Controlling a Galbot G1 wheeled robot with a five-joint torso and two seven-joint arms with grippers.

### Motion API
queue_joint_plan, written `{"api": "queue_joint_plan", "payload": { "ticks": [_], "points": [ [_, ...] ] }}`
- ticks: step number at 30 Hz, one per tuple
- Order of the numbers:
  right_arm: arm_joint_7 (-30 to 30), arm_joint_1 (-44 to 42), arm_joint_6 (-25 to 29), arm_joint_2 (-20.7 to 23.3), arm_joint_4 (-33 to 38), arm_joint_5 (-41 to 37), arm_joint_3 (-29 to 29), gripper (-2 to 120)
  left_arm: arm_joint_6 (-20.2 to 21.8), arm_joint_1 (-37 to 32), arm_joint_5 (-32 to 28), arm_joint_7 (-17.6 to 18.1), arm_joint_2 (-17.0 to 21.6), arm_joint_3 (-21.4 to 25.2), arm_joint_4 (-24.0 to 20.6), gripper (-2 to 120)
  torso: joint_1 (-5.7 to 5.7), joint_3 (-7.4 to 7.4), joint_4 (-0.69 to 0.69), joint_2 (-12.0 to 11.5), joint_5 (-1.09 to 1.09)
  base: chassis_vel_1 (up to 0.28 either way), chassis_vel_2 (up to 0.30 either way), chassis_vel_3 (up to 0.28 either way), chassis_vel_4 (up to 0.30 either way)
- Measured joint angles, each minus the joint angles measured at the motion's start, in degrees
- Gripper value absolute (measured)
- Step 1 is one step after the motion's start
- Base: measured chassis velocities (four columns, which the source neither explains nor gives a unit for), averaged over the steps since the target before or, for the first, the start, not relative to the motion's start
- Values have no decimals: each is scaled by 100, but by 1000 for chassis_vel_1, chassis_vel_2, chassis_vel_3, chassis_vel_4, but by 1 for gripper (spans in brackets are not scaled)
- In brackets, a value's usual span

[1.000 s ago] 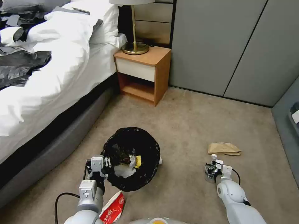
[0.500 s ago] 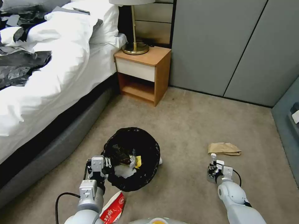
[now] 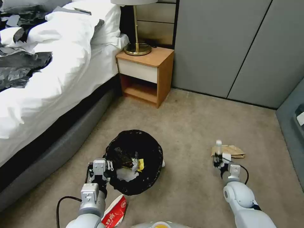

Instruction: Pick up the trash bin, then pick up the garbage from the floor and place it into the trash bin.

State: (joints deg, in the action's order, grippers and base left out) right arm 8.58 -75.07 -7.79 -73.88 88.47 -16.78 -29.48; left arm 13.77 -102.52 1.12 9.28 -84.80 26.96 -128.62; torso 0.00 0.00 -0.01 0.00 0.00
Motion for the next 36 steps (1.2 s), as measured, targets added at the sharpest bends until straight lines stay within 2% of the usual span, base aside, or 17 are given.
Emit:
{"api": "queue_joint_plan", "payload": {
  "ticks": [1, 2, 4, 6, 7, 10, 14, 19, 22, 36],
  "points": [
    [-123, -122, 480, 0, 565, 61, 44, 19, 4, -2, -2, -1, 0, -3, 0, 1, 0, 0, 2, 0, -1, 0, 0, 0, 0],
    [-538, -278, 1218, 8, 1334, 81, 123, 19, 12, -7, -7, -3, 3, -12, 0, 1, 0, 0, 0, 0, -1, 0, 0, 0, 0],
    [-670, -306, 1393, 13, 1512, 82, 149, 19, 13, -7, -7, -3, 3, -14, 0, 1, 0, 0, 1, 0, -1, 0, 0, 0, 0],
    [-1570, -441, 2237, 90, 2478, 53, 425, 19, 17, -14, 7, -7, 4, -49, 11, 1, 0, 0, 0, 0, 0, 0, 0, 0, 0],
    [-1570, -441, 2237, 90, 2478, 53, 425, 19, 17, -14, 7, -7, 4, -49, 11, 1, 0, 0, 0, 0, 0, 0, 0, 0, 0],
    [-2027, -510, 2567, 215, 3141, -108, 831, 19, 18, -40, 35, -10, 16, -76, 16, 1, 0, 0, 2, 0, -1, 0, 0, 0, 0],
    [-2338, -582, 2660, 431, 3518, -108, 1243, 19, 19, -48, 56, -19, 17, -88, 16, 1, 0, 0, 0, 1, -1, 0, 0, 0, 0],
    [-2472, -604, 2656, 789, 3602, 63, 1631, 19, 21, -48, 85, -23, 9, -110, 15, 1, 0, 0, 1, 1, -1, 0, 0, 0, 0],
    [-2483, -575, 2634, 1072, 3398, 356, 2039, 19, 23, -44, 140, -26, -26, -164, 15, 1, 0, 0, 1, 1, 0, 0, 0, 0, 0],
    [-2476, -495, 2694, 654, 2461, 880, 2791, 19, 22, -56, 239, -37, -70, -224, 37, 1, 0, 0, 1, 1, 0, 0, 0, 0, 0]
  ]
}}
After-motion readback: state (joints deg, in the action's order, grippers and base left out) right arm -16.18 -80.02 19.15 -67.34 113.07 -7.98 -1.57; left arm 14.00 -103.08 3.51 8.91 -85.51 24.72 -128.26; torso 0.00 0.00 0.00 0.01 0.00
